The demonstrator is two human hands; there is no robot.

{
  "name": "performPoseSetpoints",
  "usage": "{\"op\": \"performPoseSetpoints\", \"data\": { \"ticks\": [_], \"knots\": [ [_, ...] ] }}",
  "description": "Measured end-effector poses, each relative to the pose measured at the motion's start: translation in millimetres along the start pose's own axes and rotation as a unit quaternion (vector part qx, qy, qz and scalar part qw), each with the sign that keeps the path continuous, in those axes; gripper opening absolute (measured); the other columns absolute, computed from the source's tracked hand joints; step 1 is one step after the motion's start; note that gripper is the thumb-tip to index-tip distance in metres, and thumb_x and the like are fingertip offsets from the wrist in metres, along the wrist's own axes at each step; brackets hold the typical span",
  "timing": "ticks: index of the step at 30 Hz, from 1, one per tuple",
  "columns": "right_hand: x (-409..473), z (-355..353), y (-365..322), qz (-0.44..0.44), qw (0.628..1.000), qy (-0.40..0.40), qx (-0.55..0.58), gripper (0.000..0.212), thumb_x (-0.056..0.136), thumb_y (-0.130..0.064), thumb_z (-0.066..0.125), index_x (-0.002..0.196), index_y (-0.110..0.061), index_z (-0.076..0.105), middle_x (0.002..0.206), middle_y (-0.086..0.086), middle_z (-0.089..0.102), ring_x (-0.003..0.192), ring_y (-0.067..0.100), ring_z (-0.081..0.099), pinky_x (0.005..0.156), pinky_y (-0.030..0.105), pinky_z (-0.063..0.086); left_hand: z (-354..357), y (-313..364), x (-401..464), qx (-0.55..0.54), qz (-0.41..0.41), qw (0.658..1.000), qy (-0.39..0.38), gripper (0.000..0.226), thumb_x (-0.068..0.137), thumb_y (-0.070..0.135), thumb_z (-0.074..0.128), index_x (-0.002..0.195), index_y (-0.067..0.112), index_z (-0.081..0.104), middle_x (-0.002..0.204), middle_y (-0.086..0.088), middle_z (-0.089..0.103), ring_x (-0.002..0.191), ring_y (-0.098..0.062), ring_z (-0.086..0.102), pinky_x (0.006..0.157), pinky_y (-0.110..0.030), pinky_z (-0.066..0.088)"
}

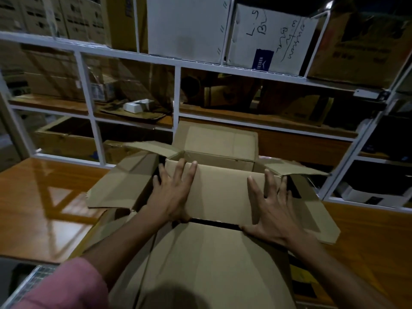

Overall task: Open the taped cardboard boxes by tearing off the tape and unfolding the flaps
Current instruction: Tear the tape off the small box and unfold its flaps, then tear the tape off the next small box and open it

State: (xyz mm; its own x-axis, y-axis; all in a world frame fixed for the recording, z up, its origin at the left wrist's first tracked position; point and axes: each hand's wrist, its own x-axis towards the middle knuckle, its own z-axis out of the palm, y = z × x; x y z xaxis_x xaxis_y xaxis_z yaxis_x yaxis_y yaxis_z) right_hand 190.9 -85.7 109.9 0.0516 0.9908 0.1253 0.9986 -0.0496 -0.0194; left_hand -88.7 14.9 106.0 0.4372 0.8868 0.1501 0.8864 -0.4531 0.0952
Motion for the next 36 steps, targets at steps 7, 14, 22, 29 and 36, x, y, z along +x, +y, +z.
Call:
{"op": "performPoseSetpoints", "data": {
  "ticks": [7, 14, 22, 29, 36],
  "knots": [
    [-26.9, -4.6, -2.4, -0.069, 0.990, -0.119, -0.012, 0.118, 0.073, -0.091, 0.045, 0.153, -0.043, -0.027, 0.155, -0.004, -0.048, 0.137, 0.037, -0.050, 0.119, 0.063, -0.006, -28.3, 14.6, -21.0, 0.080, -0.024, 0.978, -0.193, 0.152, 0.062, 0.060, 0.089, 0.157, 0.026, -0.024, 0.168, -0.014, -0.016, 0.147, -0.061, -0.012, 0.114, -0.077, -0.001],
    [-46.1, 2.6, 2.2, -0.113, 0.969, -0.134, 0.175, 0.036, 0.104, -0.058, 0.034, 0.125, -0.047, 0.061, 0.121, -0.020, 0.066, 0.103, -0.014, 0.053, 0.091, 0.030, 0.047, -33.1, 18.6, -33.2, -0.001, 0.043, 0.960, -0.275, 0.047, 0.083, 0.051, 0.072, 0.114, 0.017, 0.061, 0.113, -0.006, 0.063, 0.104, -0.027, 0.059, 0.088, -0.042, 0.049],
    [-31.2, 4.4, -8.4, -0.004, 0.976, 0.016, 0.217, 0.060, 0.095, -0.072, 0.034, 0.080, -0.028, 0.072, 0.067, -0.003, 0.066, 0.062, 0.014, 0.061, 0.062, 0.033, 0.051, -24.5, 11.7, -34.1, 0.036, 0.026, 0.988, -0.147, 0.020, 0.096, 0.026, 0.052, 0.104, 0.012, 0.064, 0.101, -0.011, 0.063, 0.091, -0.030, 0.063, 0.077, -0.039, 0.055],
    [-32.6, 3.9, -4.8, -0.001, 0.964, -0.035, 0.265, 0.055, 0.098, -0.066, 0.035, 0.085, -0.028, 0.073, 0.074, -0.003, 0.068, 0.070, 0.012, 0.064, 0.068, 0.029, 0.051, -25.0, 26.3, -28.1, 0.042, 0.032, 0.984, -0.172, 0.035, 0.092, 0.041, 0.057, 0.120, 0.020, 0.063, 0.103, -0.006, 0.061, 0.097, -0.029, 0.063, 0.075, -0.037, 0.050],
    [-29.9, 2.2, 3.1, -0.025, 0.960, 0.047, 0.276, 0.058, 0.104, -0.060, 0.027, 0.085, -0.024, 0.067, 0.077, -0.002, 0.065, 0.073, 0.010, 0.060, 0.072, 0.041, 0.054, -26.0, 85.3, -24.5, -0.025, 0.096, 0.989, -0.111, 0.059, 0.098, 0.058, 0.036, 0.143, 0.021, 0.049, 0.136, -0.010, 0.060, 0.119, -0.029, 0.055, 0.098, -0.049, 0.043]
  ]
}}
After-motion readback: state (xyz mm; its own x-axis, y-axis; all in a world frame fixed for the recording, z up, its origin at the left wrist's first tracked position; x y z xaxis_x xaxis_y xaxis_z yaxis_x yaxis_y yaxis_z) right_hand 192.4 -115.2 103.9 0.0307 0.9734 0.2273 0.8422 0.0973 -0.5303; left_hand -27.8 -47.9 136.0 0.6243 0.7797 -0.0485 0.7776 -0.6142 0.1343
